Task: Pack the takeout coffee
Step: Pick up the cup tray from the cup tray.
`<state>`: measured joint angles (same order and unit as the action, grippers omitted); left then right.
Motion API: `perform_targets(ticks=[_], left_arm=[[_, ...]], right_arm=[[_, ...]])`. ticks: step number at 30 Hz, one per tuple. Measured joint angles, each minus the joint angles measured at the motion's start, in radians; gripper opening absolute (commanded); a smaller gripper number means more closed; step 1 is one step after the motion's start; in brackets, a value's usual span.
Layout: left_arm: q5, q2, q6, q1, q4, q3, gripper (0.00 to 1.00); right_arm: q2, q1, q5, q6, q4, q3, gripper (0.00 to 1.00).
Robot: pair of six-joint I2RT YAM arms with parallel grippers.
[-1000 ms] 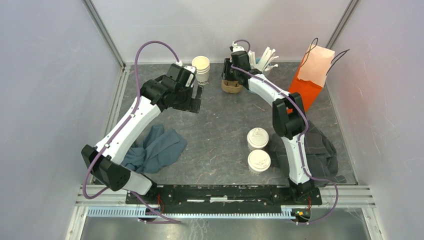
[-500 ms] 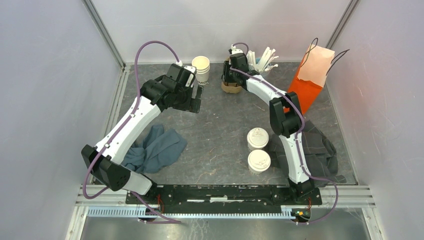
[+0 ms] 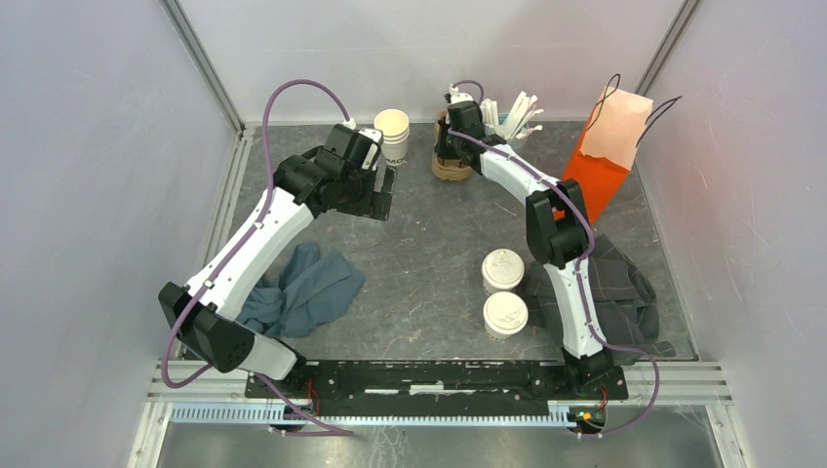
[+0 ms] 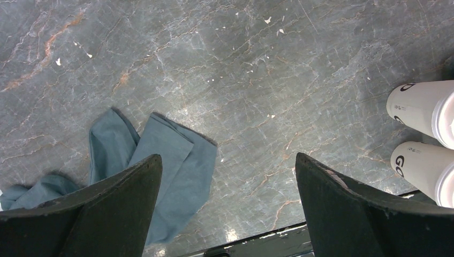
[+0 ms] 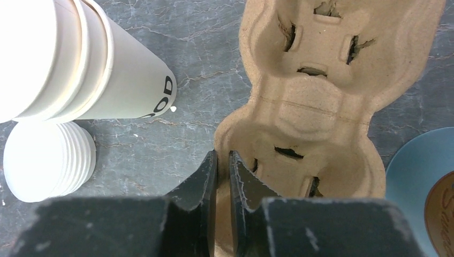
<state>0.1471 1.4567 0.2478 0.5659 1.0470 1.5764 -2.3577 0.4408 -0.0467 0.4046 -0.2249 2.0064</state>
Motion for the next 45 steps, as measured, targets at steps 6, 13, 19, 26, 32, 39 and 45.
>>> perform_targets(ticks=[6,13,19,26,32,39,45], left_arm=[[0.000,0.000,0.000,0.000,0.000,0.000,0.99],[-0.002,0.000,0.000,0.000,0.000,0.000,0.99],[-0.015,0.000,0.000,0.000,0.000,0.000,0.99],[-0.014,0.000,0.002,-0.002,0.009,0.004,0.98],[-0.009,-0.006,0.058,-0.033,0.026,0.043,0.98],[-0.190,-0.049,0.194,-0.283,0.051,0.143,0.94],[-0.455,-0.093,0.362,-0.398,-0.009,0.133,0.84]], right_arm=[[0.009,0.009,-0.032,-0.052,-0.023,0.000,0.12],[0.051,0.030,-0.109,-0.174,-0.066,0.000,0.12],[0.079,0.063,-0.158,-0.299,-0.064,0.000,0.11],[0.119,0.076,-0.007,-0.343,-0.059,-0.024,0.09],[0.341,0.082,0.163,-0.391,-0.027,-0.228,0.09],[0.707,0.157,0.312,-0.502,-0.081,-0.510,0.09],[0.863,0.266,0.411,-0.599,-0.225,-0.581,0.10]])
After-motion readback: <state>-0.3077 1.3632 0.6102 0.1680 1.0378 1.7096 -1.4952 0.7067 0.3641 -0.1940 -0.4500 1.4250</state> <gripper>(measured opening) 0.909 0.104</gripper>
